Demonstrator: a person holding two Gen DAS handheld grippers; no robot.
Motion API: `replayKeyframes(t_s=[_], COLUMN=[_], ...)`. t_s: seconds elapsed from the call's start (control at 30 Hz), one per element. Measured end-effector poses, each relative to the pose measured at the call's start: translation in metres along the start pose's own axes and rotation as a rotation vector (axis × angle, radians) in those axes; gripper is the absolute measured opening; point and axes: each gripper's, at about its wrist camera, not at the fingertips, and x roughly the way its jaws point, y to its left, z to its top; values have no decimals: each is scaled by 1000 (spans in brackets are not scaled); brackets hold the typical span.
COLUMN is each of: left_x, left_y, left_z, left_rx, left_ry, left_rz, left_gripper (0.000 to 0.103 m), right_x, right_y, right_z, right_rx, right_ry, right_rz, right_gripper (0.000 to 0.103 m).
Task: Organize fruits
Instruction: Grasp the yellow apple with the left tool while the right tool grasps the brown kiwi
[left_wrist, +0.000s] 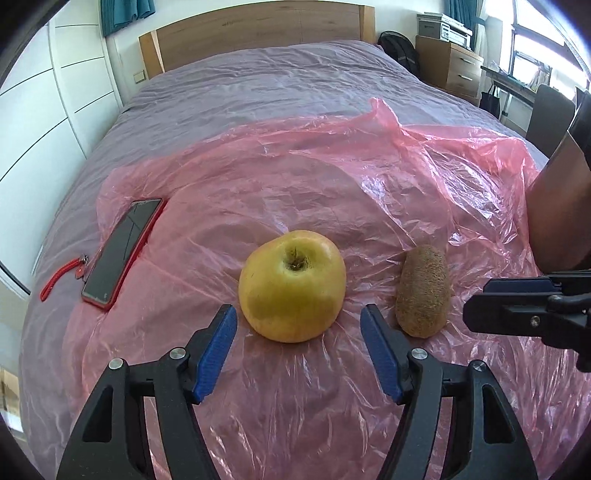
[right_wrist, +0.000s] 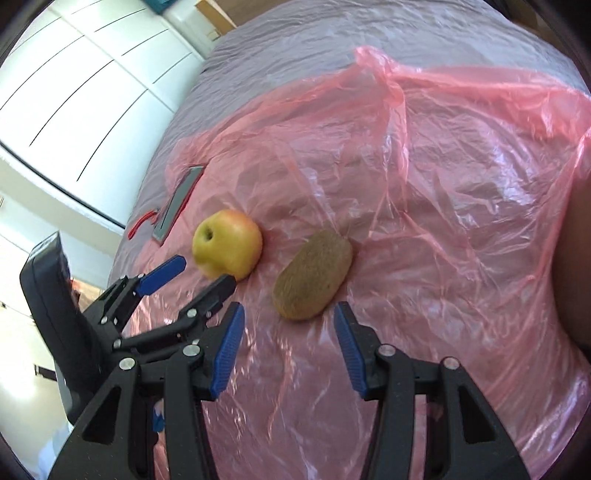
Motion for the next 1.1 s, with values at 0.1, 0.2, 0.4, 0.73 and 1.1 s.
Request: replayKeyframes(t_s=[0.1,0.2,0.4,0.73,1.1], left_x=[10,19,35,56,34], left_y=[1,2,7,4,10], left_z=[5,9,14,10,6], left_rx=[14,27,26,19,-68], left_ry=[-1,2,22,41,18], left_rz=[7,13,-21,-6,17], left_gripper=[64,64,69,67,66], right_x=[15,29,50,74,33], right_y=[-2,0,-3,-9,-1], right_z=[8,16,28,31,19], right_rx=[44,73,146,157,18], right_ry=[20,36,66,88,32], right_rz=[-19,-46,-103,-100,-49], right_gripper=[63,63,63,62,49])
